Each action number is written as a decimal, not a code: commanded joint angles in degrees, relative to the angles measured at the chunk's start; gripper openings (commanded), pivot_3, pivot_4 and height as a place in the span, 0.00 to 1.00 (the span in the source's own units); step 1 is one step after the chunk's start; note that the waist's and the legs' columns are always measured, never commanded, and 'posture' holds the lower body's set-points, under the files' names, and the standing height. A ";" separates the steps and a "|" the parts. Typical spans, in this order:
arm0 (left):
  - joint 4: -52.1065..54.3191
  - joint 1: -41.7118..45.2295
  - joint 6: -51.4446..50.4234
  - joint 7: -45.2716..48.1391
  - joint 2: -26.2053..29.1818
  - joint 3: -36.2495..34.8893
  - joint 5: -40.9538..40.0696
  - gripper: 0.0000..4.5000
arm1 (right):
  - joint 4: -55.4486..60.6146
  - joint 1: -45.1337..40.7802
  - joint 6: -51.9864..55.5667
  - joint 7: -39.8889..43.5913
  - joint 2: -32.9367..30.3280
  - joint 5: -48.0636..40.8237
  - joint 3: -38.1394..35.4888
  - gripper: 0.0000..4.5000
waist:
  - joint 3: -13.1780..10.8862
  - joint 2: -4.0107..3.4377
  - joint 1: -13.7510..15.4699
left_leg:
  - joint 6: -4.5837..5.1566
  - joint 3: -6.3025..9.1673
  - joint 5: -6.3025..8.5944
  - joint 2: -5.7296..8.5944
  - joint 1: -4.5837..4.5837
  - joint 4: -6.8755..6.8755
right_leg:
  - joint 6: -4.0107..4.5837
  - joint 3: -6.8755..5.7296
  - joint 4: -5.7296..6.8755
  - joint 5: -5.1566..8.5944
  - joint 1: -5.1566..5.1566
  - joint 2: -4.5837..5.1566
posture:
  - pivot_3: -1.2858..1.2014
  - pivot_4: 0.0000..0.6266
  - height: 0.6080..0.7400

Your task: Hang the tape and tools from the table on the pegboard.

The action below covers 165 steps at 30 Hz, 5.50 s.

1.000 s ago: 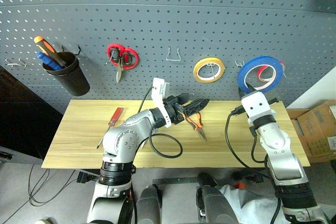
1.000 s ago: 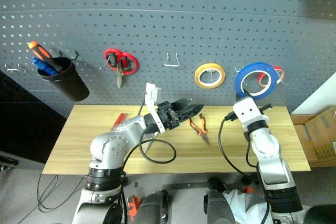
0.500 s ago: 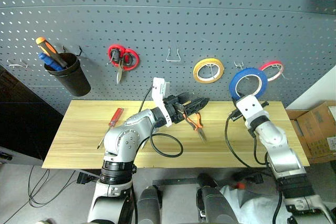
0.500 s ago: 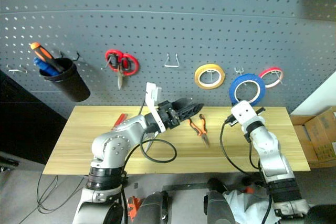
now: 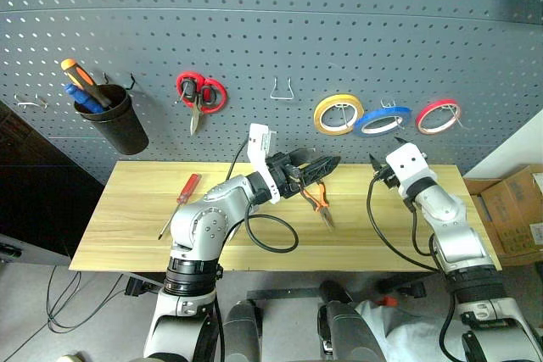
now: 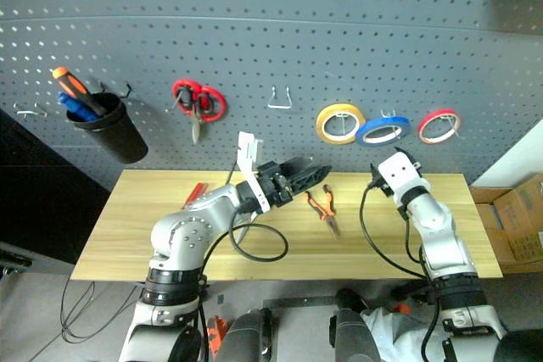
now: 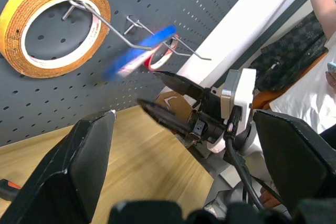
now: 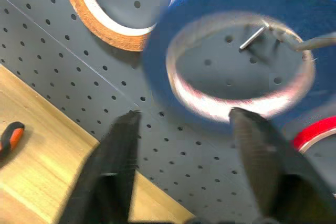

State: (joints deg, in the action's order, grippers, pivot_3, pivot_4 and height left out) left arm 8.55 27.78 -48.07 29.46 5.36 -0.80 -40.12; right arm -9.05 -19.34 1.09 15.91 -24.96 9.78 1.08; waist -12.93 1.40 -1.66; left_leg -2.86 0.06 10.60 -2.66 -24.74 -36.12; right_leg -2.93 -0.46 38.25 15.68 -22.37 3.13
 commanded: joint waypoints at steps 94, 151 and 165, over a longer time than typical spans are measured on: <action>19.42 -26.54 0.96 -15.56 3.19 -5.61 -14.18 1.00 | 20.51 -6.10 47.12 15.08 5.63 -15.39 11.63 0.39 | -3.83 0.02 2.79 | 0.46 0.06 -0.26 -0.04 -1.35 0.42 | 0.15 -0.05 -0.40 -0.18 -1.42 -0.04 | 0.55 0.39 1.00; 12.72 -4.82 12.04 -21.53 2.73 -8.69 -15.67 1.00 | -29.12 -30.58 -6.05 -5.02 21.58 -6.20 3.67 0.80 | 1.46 0.71 4.77 | 0.33 0.22 -1.65 -0.05 -0.80 0.97 | 0.43 -0.15 -0.97 -1.79 -0.88 -0.25 | 0.58 0.20 1.00; 6.67 -6.92 11.48 -19.44 8.12 -4.90 -4.39 1.00 | 0.97 -17.03 11.70 5.21 15.40 -10.62 3.65 0.99 | 1.46 0.71 4.82 | 0.34 0.14 -1.67 -0.04 -0.84 1.13 | 0.43 -0.12 -1.17 -1.80 -0.91 -0.25 | 0.57 0.23 1.00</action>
State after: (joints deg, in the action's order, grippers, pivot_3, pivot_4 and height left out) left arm 15.34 21.28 -37.00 8.59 12.33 -7.41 -47.68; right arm -15.80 -37.51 9.99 17.85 -8.07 1.53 4.88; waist -11.47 2.11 3.16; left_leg -2.52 0.19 8.93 -2.71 -25.58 -34.99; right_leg -2.50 -0.57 37.07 13.89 -23.29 2.88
